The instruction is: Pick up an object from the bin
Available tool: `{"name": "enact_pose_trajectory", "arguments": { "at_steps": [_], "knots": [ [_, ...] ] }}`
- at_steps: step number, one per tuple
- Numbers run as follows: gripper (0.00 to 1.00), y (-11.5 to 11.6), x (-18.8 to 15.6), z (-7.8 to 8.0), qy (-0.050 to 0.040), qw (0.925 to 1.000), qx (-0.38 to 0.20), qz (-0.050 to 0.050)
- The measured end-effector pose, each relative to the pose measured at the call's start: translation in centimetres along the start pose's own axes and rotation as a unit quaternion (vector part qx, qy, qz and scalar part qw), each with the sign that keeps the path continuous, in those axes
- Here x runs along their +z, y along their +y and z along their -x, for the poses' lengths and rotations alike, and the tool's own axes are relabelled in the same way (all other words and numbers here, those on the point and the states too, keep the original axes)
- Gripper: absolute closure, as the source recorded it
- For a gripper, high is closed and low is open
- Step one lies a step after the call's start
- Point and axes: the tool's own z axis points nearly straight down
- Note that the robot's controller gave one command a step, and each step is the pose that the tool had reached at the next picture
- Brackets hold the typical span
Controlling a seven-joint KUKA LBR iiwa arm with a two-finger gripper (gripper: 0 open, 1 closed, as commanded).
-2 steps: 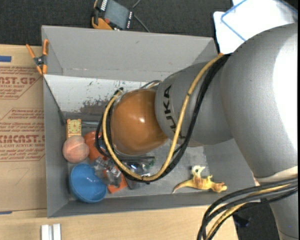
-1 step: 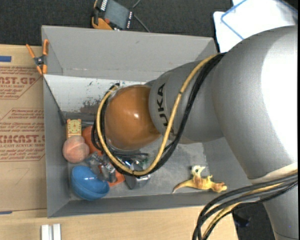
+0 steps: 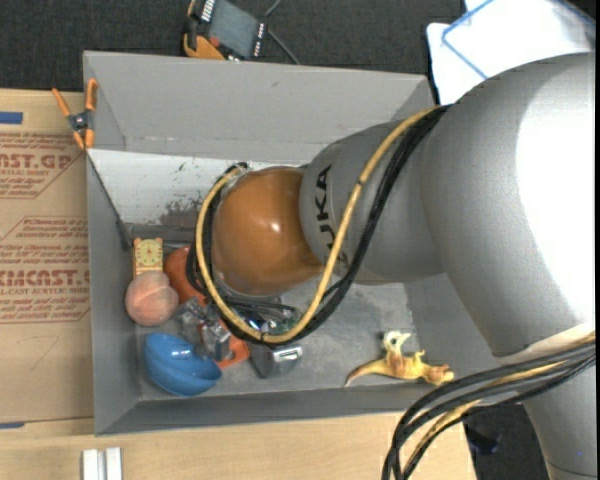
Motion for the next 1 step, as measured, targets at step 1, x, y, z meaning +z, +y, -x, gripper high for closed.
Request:
{"name": "enact_pose_trajectory", "arguments": {
  "at_steps": [1],
  "knots": [
    [1.0,1.42,-4.04,2.37,-0.0042,0.9999,-0.012,0.0]
  ]
}}
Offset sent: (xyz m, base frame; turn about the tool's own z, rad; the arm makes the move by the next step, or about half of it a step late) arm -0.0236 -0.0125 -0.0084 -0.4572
